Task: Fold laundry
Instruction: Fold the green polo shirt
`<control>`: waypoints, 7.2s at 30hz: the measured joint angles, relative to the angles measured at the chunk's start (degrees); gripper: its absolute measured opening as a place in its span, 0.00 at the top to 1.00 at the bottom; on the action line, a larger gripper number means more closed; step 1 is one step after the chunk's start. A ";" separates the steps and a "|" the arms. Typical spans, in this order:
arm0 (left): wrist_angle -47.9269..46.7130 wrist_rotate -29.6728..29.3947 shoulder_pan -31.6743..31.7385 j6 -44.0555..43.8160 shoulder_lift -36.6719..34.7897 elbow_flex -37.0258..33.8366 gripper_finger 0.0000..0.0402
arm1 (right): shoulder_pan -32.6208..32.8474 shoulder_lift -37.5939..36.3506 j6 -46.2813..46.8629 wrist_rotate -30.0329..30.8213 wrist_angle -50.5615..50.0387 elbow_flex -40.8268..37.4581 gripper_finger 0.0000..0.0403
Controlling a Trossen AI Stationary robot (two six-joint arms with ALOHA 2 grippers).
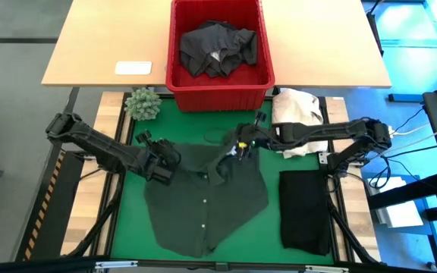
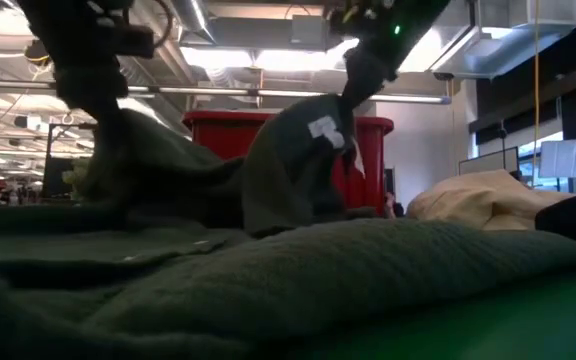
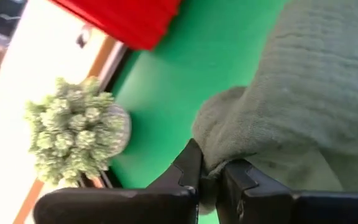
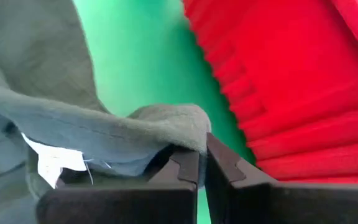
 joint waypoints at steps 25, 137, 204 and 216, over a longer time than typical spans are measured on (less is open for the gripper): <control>0.55 9.45 7.59 17.85 0.00 13.16 0.50 | -0.55 -0.50 -7.20 8.17 -3.55 3.11 0.47; 44.77 29.77 -25.58 15.06 27.76 7.37 0.52 | 26.27 11.45 -2.46 -2.67 -10.87 -0.84 0.50; 45.18 30.31 -25.69 14.53 27.82 7.34 0.52 | 27.40 7.09 0.43 -2.84 1.85 -1.95 0.99; 45.15 33.60 -26.20 14.93 27.58 10.80 0.52 | 41.49 4.00 16.78 -7.84 -13.94 10.40 1.00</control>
